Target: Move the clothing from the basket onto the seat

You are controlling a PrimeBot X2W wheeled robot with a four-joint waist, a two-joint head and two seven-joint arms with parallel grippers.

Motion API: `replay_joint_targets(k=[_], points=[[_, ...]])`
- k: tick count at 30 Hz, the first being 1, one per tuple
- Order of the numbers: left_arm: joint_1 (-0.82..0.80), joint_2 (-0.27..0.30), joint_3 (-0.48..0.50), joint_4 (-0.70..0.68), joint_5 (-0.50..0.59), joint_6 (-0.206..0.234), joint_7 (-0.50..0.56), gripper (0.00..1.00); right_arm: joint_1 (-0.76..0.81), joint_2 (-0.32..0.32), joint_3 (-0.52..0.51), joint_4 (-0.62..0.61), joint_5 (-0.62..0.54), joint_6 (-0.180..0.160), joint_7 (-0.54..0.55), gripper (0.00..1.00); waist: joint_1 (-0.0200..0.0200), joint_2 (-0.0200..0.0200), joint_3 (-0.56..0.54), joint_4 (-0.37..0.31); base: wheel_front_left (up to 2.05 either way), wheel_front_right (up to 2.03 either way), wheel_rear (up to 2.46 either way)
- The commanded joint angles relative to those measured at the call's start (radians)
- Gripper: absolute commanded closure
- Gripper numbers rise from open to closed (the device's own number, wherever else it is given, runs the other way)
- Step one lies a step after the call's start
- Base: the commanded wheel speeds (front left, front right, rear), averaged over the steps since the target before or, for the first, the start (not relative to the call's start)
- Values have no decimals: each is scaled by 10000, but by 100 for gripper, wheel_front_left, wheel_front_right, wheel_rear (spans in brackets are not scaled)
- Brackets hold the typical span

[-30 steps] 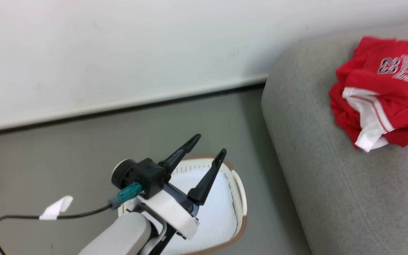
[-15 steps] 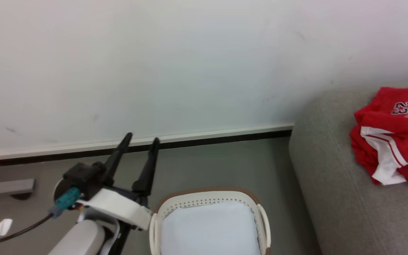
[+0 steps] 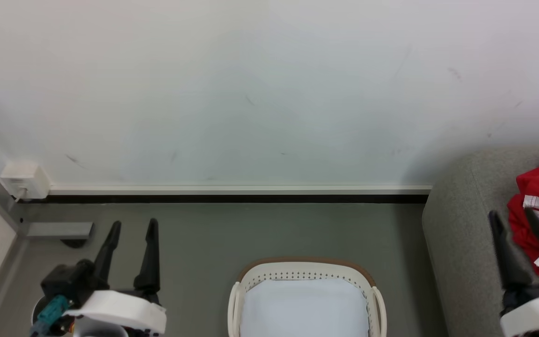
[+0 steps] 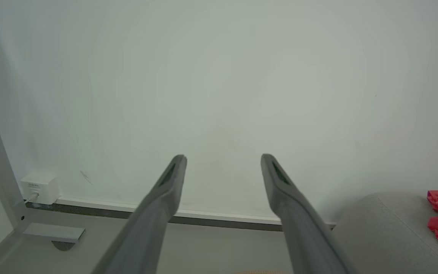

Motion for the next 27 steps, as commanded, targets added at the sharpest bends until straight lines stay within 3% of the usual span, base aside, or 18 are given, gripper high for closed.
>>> replay_joint_targets(k=[1, 10, 17, 27], points=[[252, -138, 241, -11, 273, -50, -1, 0, 417, 330, -5, 105, -210, -22, -323, 0, 1, 0, -34, 60, 0, 0, 0], [1243, -1108, 1058, 343, 1366, -708, -1, 0, 1087, 1412, 597, 1332, -1258, -22, -1610, 0, 1, 0, -117, -47, 0, 0, 0], [1269, -1608, 1587, 592, 1917, -1283, -1, 0, 797, 1389, 805, 1811, -1384, -22, -1805, 0, 1, 0, -142, -85, 0, 0, 0], [1225, -2019, 2162, 857, 2502, -1758, -2, 0, 572, 1377, 955, 1896, -1337, -22, -1888, 0, 1, 0, -138, -187, 0, 0, 0]])
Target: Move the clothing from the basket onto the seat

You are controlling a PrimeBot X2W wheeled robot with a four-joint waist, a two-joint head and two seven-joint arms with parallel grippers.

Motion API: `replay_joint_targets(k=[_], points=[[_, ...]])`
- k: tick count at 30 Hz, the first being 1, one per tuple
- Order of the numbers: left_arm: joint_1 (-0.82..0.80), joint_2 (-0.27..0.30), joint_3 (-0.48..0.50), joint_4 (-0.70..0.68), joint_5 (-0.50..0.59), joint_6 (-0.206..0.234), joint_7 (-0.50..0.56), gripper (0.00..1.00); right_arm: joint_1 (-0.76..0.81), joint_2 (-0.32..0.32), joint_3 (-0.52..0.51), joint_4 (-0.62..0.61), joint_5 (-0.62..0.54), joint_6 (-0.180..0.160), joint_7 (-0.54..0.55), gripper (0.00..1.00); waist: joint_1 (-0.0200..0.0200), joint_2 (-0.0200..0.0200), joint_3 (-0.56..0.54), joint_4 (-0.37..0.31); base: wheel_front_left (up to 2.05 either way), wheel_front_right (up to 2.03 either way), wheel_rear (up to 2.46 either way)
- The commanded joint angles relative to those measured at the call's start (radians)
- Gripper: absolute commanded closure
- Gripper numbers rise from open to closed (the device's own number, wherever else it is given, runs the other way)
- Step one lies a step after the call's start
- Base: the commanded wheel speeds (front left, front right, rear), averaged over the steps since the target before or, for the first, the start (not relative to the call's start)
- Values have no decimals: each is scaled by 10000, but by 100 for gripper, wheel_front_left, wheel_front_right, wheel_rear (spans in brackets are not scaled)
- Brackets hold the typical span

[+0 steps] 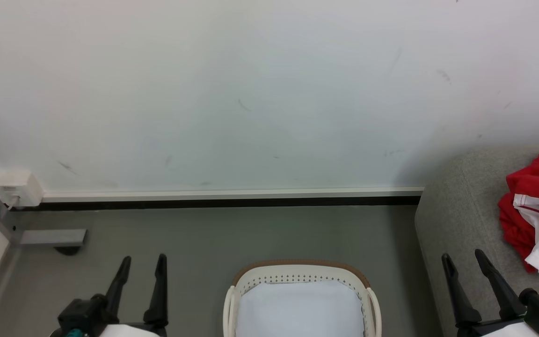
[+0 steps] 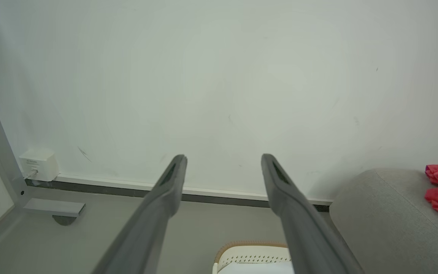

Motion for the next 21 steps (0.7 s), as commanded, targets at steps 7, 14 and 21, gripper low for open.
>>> replay_joint_targets(k=[7, 14, 21], points=[[-44, -181, 334, 219, 439, -237, -2, 0, -166, -89, 13, 67, -61, -22, -49, 0, 0, 0, -26, -18, 0, 0, 0], [-32, -316, 518, 326, 610, -393, -2, 0, -141, -79, -23, 36, -113, -22, -11, 0, 0, 0, -66, -50, 0, 0, 0], [-89, -424, 622, 457, 436, -607, -2, 0, -148, -41, -1, 22, -74, -22, 68, 0, 0, 0, -62, -87, 0, 0, 0]])
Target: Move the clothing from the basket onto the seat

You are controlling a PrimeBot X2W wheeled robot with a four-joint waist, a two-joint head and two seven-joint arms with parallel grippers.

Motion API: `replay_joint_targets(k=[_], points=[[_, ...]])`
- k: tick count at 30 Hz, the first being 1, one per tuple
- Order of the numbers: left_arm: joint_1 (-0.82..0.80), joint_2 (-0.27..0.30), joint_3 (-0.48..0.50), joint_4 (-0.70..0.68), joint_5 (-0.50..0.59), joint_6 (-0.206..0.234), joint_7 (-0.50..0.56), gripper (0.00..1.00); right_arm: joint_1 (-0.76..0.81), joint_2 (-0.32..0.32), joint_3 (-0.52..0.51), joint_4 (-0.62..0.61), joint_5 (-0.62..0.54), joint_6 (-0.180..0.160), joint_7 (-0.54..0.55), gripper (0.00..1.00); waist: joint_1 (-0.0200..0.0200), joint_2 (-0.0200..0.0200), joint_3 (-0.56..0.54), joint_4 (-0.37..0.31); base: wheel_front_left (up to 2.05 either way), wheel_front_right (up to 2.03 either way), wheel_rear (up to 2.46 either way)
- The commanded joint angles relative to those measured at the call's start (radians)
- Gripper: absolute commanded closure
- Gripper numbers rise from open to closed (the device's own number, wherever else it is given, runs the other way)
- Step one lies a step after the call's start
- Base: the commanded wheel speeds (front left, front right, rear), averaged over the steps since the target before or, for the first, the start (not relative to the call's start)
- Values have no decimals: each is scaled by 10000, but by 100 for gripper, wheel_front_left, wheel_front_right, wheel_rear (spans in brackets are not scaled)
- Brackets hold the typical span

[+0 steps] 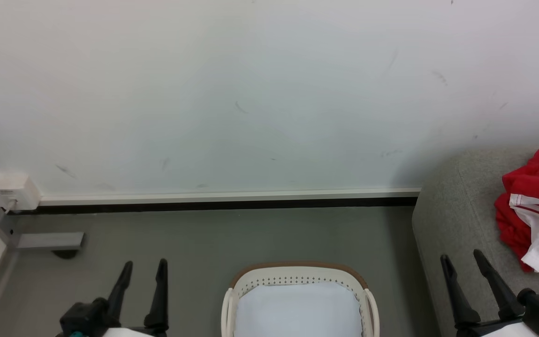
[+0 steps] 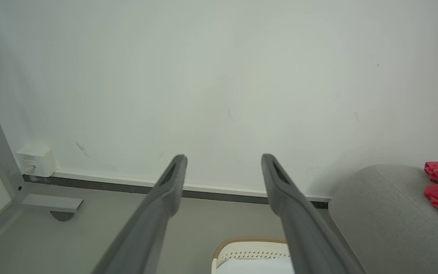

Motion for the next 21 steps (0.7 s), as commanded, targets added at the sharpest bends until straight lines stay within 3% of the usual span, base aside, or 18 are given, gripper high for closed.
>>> replay_joint_targets(k=[1, 2, 21], points=[[-56, -32, 24, 27, -82, -63, -2, 0, -116, -32, -18, -9, -5, -22, 35, 0, 0, 0, 2, -6, 0, 0, 0], [3, -20, -9, 52, -39, -49, 5, 100, 16, 17, 8, 16, 8, 0, 27, 100, 0, 0, 1, -6, 0, 0, 0], [-114, -86, 344, 191, -3114, -140, 886, 100, -28, 390, -586, 238, 2678, -3, 708, 100, 0, 0, 39, 59, 0, 0, 0]])
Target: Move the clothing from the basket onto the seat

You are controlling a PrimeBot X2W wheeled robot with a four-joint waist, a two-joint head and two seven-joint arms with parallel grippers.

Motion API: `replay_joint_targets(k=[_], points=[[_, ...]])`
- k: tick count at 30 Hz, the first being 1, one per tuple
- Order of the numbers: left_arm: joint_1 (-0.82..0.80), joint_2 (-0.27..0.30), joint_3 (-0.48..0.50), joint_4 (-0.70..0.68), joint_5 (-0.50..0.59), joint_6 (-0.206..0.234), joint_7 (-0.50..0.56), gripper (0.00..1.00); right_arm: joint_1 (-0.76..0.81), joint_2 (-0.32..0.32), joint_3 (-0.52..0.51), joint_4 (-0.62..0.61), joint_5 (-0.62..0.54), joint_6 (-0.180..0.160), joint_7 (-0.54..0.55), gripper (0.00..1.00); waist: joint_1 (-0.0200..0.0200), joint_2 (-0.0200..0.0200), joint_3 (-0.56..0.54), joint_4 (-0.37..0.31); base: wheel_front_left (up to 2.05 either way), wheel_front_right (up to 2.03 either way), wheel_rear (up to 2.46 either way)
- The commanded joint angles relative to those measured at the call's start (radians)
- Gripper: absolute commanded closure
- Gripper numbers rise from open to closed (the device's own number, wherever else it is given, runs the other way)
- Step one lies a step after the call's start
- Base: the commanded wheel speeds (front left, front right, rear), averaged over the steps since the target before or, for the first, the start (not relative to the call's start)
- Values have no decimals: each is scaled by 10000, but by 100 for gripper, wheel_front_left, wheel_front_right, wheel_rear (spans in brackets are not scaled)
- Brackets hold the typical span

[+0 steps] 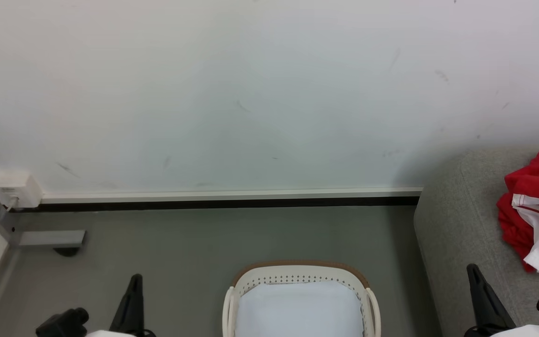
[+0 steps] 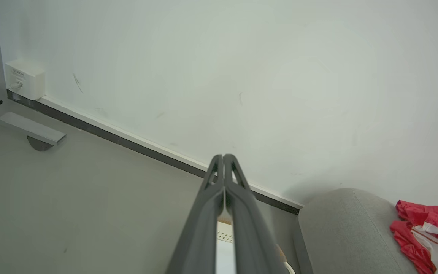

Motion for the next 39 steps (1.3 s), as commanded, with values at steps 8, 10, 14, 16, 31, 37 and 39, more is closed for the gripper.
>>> replay_joint_targets(k=[8, 10, 14, 16, 31, 37, 39], points=[[-331, 23, 202, -227, -1516, -63, 398, 100, -355, 81, -365, -104, 1305, -4, 296, 100, 0, -1, 19, 34, 0, 0, 0], [-345, 21, 233, -239, -1821, -65, 476, 100, -372, 110, -425, -100, 1556, -4, 364, 100, 0, -1, 24, 41, 0, 0, 0], [-371, 15, 289, -258, -2388, -77, 628, 100, -401, 159, -548, -90, 2046, -5, 489, 100, 0, -1, 33, 57, 0, 0, 0], [-386, 13, 318, -267, -2660, -84, 707, 100, -408, 181, -608, -85, 2285, -5, 546, 100, 0, -1, 38, 65, 0, 0, 0], [-495, -4, 539, -314, -4540, -126, 1226, 100, -529, 372, -1004, -53, 3909, -8, 971, 100, 0, -1, 73, 123, 0, 0, 0], [-530, -11, 608, -325, -5212, -145, 1411, 100, -565, 441, -1150, -41, 4490, -9, 1124, 100, 0, -1, 87, 146, 0, 0, 0], [-533, -13, 634, -329, -5452, -150, 1467, 100, -565, 461, -1199, -38, 4676, -9, 1168, 100, 0, -1, 91, 154, 0, 0, 0]])
